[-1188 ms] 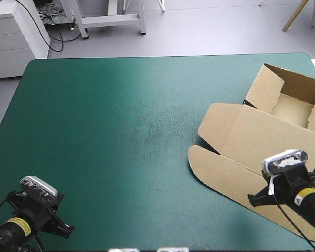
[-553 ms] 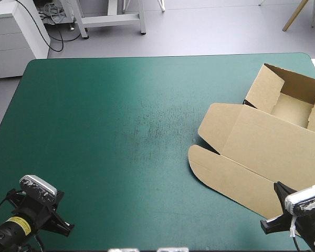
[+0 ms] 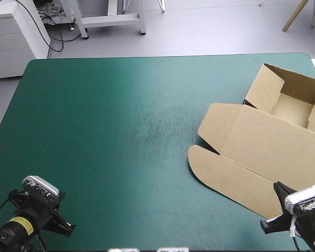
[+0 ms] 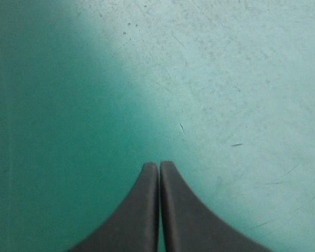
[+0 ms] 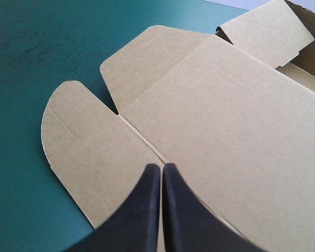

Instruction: Fold the box

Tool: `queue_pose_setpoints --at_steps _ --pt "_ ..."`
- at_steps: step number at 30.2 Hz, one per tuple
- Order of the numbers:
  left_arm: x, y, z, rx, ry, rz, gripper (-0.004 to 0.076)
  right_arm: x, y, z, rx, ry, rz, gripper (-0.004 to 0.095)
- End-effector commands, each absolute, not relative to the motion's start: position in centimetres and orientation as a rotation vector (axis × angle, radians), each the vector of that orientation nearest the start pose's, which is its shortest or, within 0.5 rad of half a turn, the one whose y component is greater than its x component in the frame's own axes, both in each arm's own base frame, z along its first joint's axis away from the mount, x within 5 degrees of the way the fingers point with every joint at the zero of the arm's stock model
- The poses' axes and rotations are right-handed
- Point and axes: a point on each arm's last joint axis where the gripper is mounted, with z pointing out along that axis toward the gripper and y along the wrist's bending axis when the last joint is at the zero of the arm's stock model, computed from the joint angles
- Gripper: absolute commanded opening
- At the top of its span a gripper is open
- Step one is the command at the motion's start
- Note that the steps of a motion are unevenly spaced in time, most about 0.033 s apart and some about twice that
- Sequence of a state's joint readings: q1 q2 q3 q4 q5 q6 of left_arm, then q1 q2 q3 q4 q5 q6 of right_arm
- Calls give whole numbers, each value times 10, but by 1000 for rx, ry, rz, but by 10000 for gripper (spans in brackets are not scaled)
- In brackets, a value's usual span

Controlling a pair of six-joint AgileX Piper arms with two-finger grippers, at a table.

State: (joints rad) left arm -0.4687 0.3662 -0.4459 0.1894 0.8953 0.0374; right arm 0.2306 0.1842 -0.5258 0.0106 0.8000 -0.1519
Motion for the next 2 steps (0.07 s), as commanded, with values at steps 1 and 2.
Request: queue_pose_setpoints --at_steps 1,2 --pt "65 -18 275 620 2117 -8 -9 34 9 317 -350 1822 69 -4" --pt "65 -18 275 620 2117 -8 -10 34 9 317 -350 1822 69 -4"
